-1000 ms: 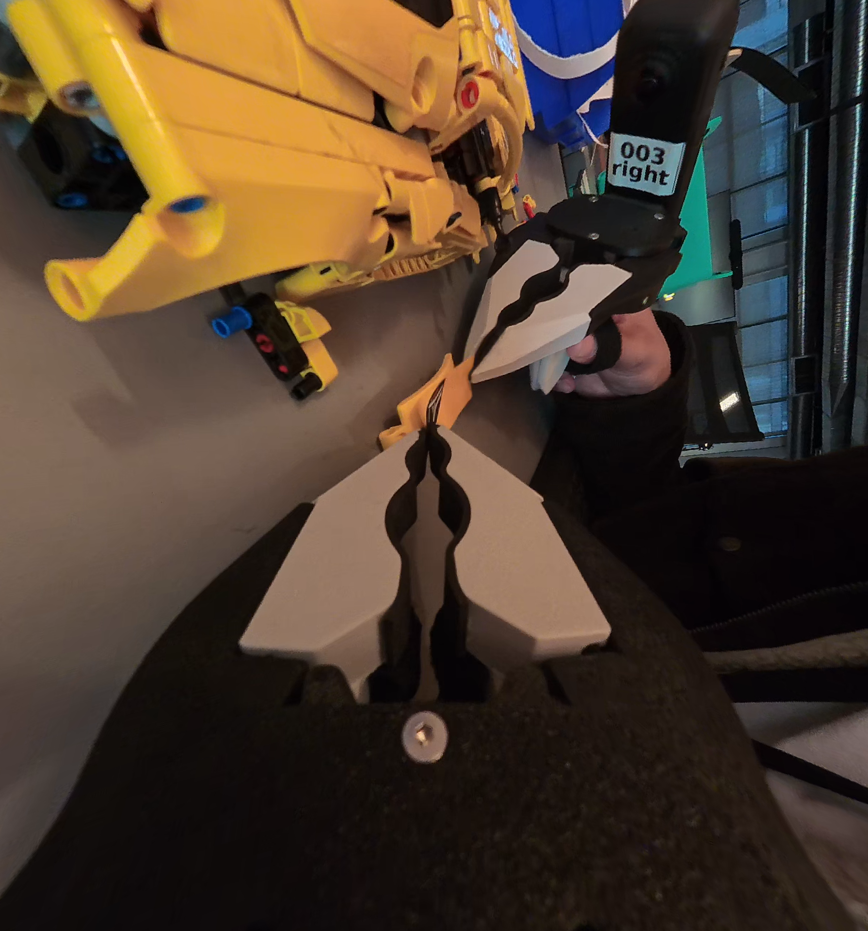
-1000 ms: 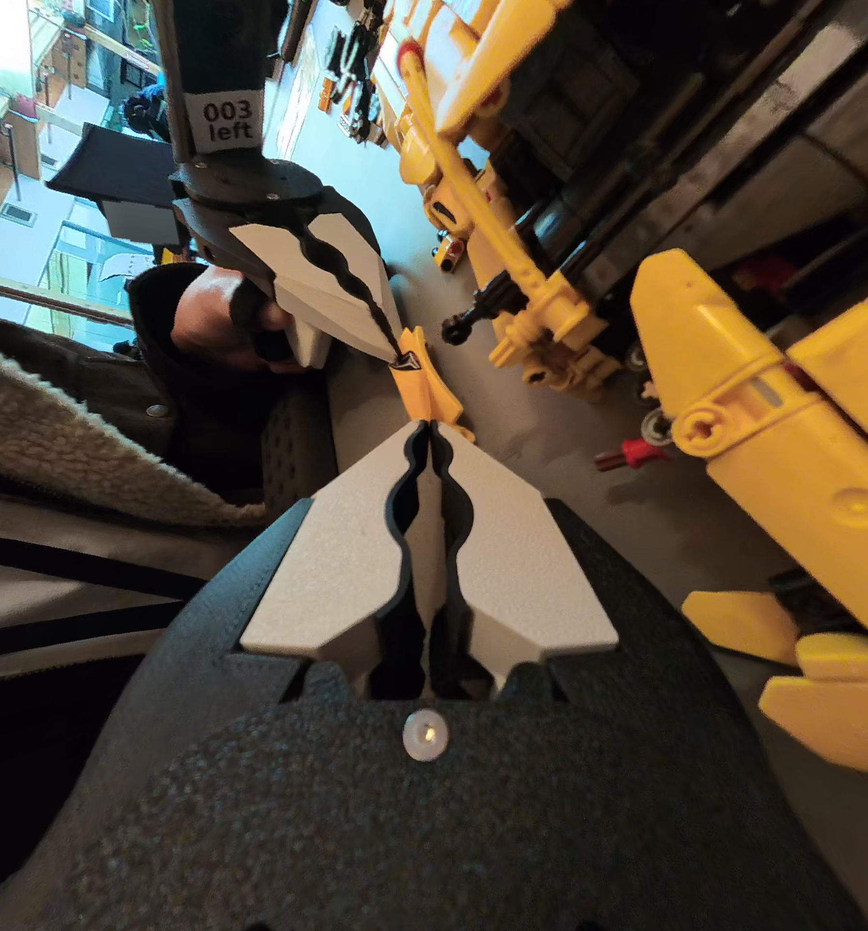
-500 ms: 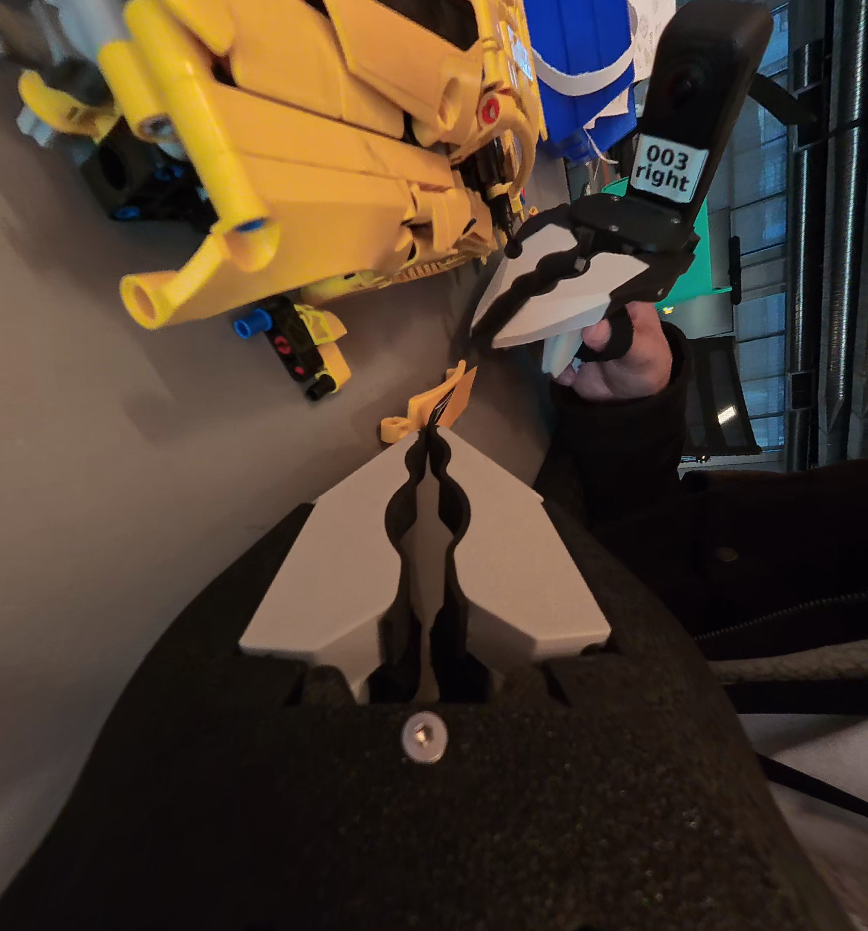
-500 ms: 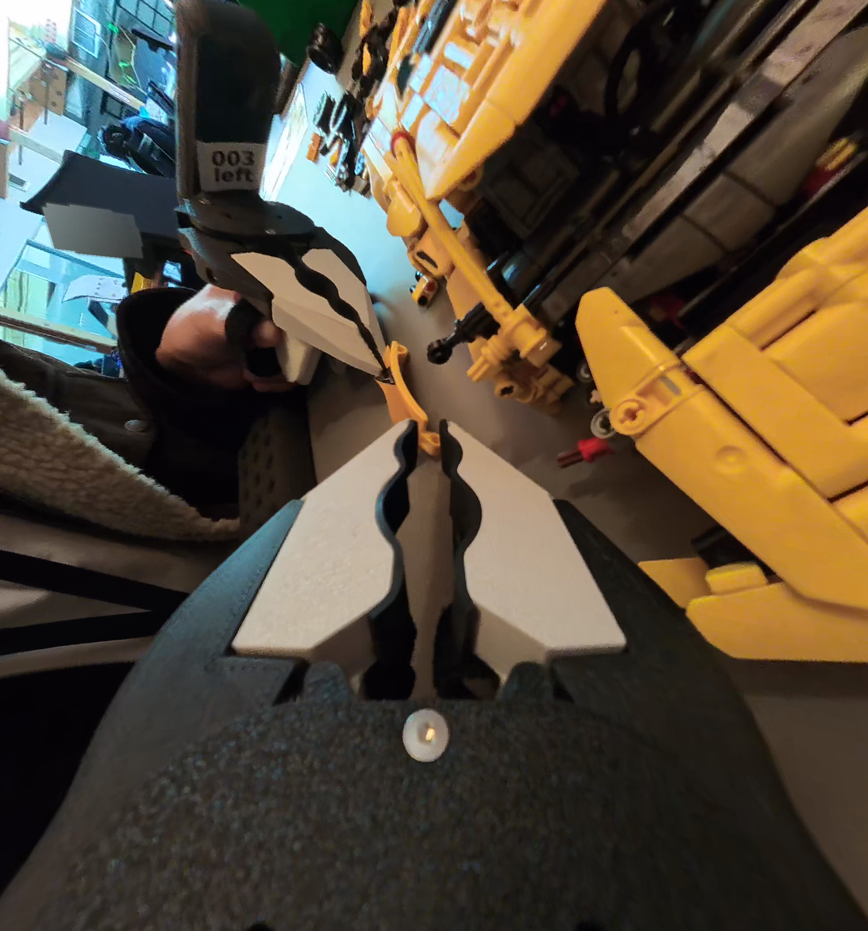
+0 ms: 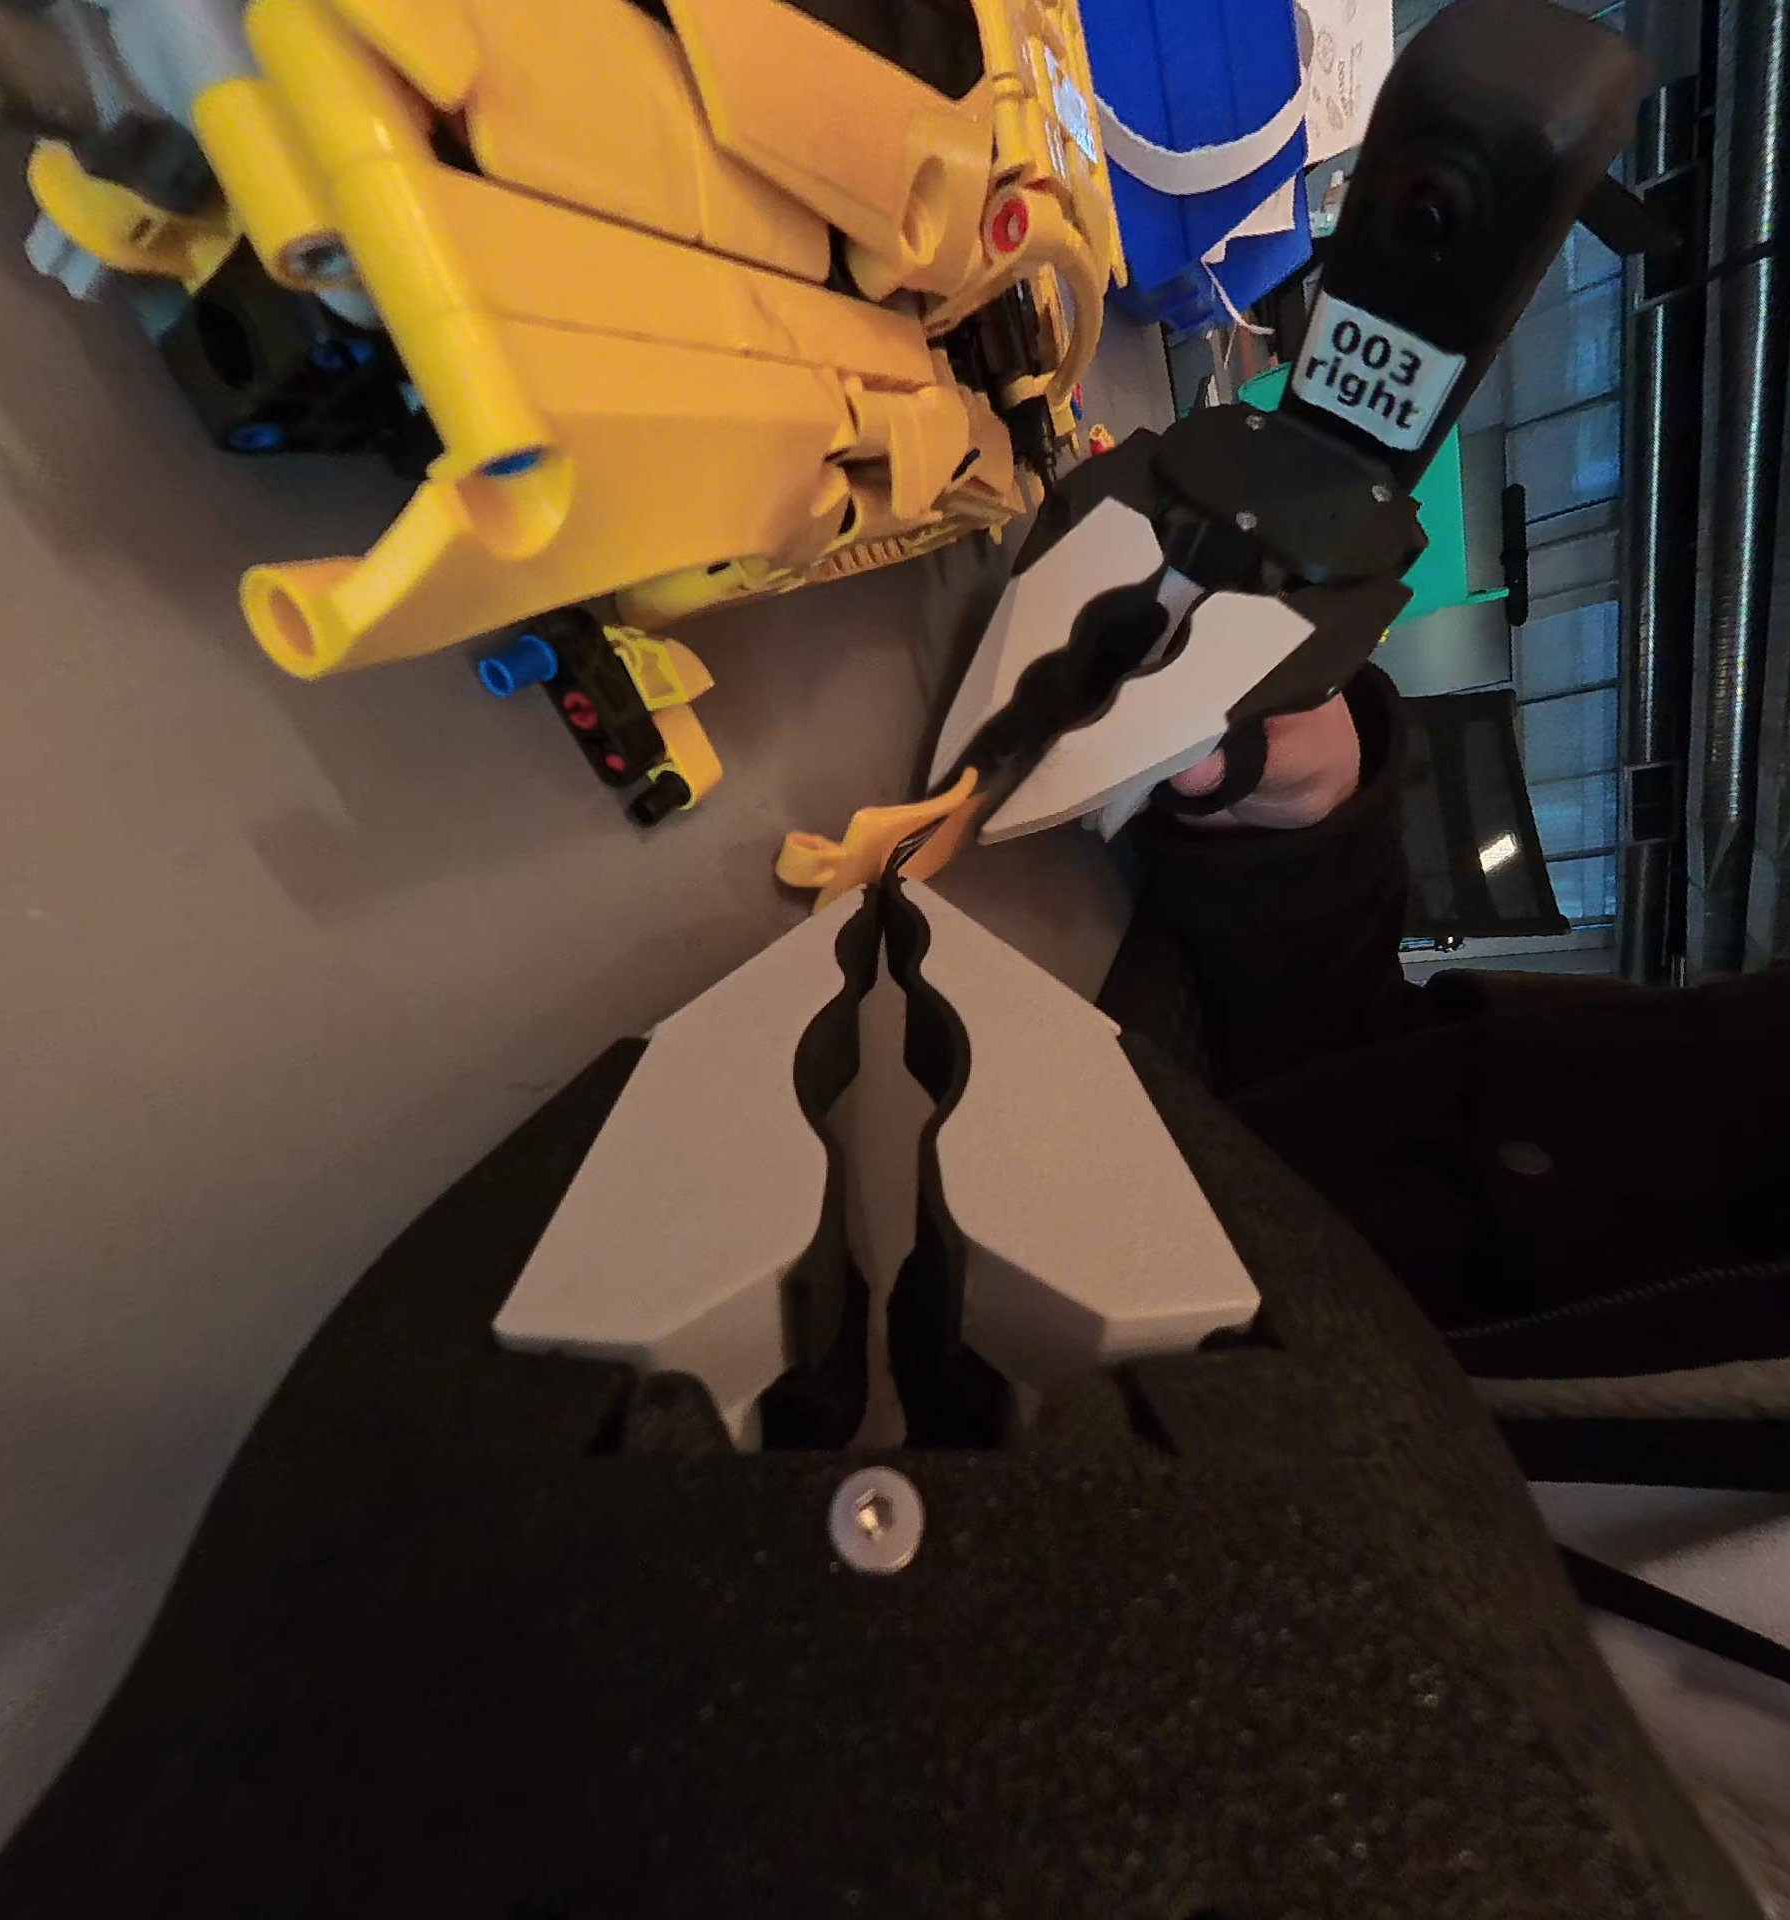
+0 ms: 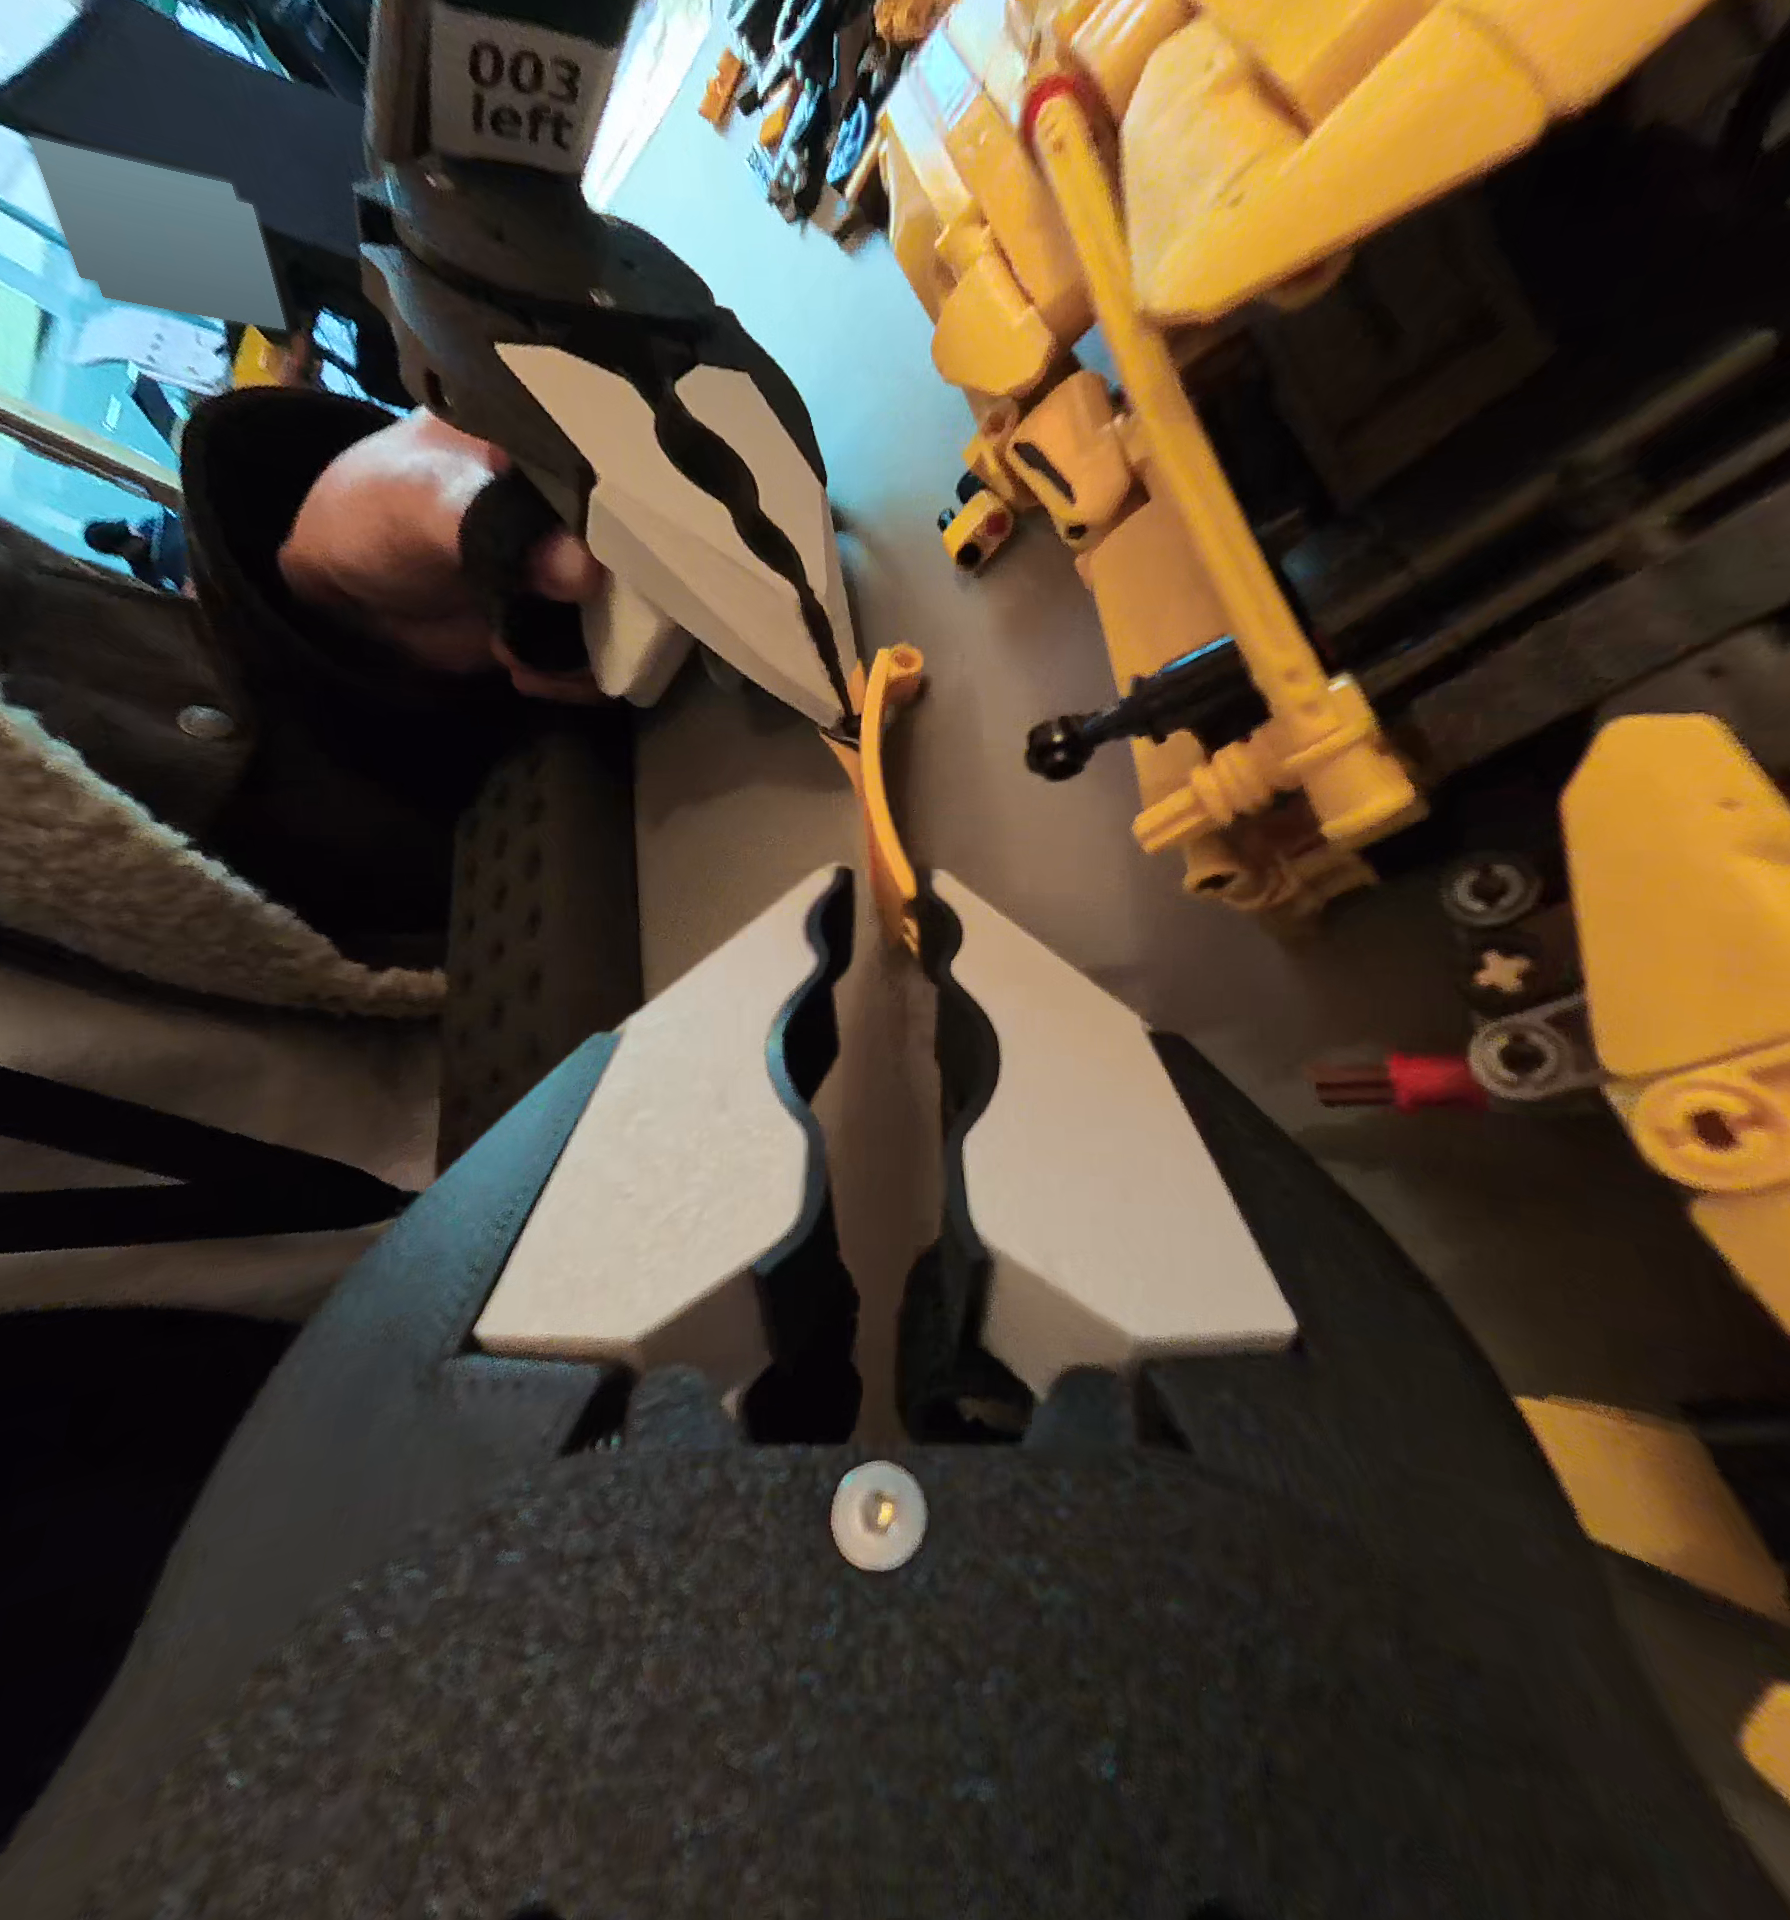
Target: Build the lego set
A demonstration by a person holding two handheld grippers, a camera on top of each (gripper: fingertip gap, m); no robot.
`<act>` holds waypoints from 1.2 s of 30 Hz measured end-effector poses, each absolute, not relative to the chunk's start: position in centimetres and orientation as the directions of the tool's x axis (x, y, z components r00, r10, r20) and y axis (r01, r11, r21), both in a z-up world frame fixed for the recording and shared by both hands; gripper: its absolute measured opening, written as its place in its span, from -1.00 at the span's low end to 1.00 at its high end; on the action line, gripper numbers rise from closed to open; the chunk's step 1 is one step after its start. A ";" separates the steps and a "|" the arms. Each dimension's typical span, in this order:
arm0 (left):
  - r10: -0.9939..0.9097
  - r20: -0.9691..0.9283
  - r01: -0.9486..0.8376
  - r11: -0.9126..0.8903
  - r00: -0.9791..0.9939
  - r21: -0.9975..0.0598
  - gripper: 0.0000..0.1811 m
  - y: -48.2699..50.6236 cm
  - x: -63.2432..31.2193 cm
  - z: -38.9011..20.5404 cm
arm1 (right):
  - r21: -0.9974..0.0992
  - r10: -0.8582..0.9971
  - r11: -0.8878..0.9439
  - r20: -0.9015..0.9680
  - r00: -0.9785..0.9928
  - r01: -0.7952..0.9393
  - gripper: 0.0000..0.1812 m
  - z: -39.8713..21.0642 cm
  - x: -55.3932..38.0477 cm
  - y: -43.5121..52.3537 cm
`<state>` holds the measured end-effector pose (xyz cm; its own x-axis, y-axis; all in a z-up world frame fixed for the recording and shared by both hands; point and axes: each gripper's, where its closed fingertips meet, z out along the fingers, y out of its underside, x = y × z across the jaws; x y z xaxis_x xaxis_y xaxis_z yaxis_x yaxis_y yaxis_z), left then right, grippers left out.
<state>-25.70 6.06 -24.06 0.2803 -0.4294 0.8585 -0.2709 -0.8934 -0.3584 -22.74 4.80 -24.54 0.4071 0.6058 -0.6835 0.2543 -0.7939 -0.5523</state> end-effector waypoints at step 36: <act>-0.598 0.725 -0.117 -0.738 -0.342 -0.664 -0.68 2.1 -26.5 -13.5 | -0.486 0.441 -0.870 -0.845 -0.304 0.088 -1.00 -13.0 -22.4 0.3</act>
